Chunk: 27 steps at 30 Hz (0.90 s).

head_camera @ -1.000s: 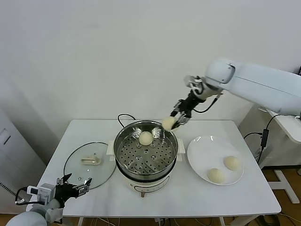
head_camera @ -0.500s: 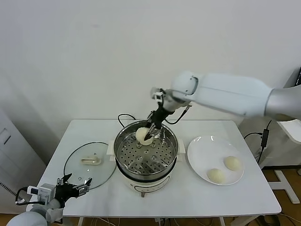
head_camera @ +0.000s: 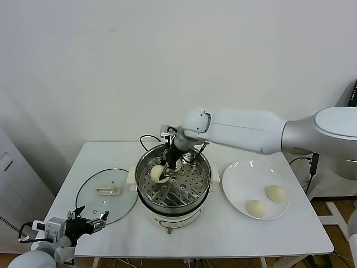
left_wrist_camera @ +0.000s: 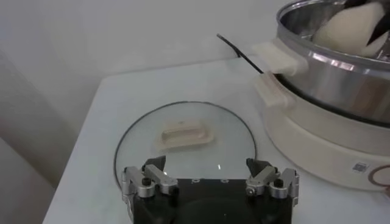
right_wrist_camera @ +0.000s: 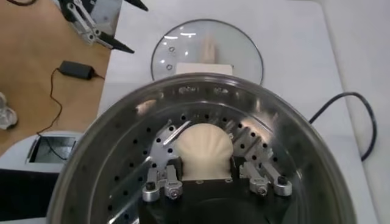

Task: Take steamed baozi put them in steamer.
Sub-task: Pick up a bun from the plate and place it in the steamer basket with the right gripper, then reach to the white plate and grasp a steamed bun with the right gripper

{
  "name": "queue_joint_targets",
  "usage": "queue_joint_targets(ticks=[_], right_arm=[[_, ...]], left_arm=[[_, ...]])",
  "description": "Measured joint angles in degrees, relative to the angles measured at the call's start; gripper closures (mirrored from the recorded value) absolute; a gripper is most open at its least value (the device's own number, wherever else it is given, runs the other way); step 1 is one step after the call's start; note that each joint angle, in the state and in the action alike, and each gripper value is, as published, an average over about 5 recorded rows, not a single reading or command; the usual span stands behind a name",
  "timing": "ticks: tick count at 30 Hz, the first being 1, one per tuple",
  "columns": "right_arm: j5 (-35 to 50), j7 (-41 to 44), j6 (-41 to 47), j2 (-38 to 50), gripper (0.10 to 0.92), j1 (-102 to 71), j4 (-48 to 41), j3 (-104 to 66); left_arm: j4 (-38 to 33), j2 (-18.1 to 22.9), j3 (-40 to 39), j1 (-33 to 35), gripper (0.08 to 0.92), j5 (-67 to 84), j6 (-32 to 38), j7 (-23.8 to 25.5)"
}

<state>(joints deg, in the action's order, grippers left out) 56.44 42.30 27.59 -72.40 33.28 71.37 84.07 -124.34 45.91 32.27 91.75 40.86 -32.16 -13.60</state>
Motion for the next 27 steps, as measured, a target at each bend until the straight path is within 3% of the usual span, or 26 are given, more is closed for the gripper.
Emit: queue_joint_targets(ticks=[6, 17, 27], right_arm=[[-0.23, -1.53, 0.47, -0.83, 0.510, -1.68, -0.74, -0.50], [-1.19, -0.28, -0.05, 1.14, 0.224, -0.12, 0.00, -1.94], [-7.35, 9.75, -4.33, 11.58, 0.203, 9.03, 3.82, 0.89]], left_arm=[[-0.04, 0.02, 0.10, -0.08, 0.177, 0.17, 0.01, 0.00], [-0.19, 0.32, 0.18, -0.02, 0.177, 0.27, 0.04, -0.01], [-1.03, 0.38, 0.54, 0.55, 0.177, 0.25, 0.09, -0.02]])
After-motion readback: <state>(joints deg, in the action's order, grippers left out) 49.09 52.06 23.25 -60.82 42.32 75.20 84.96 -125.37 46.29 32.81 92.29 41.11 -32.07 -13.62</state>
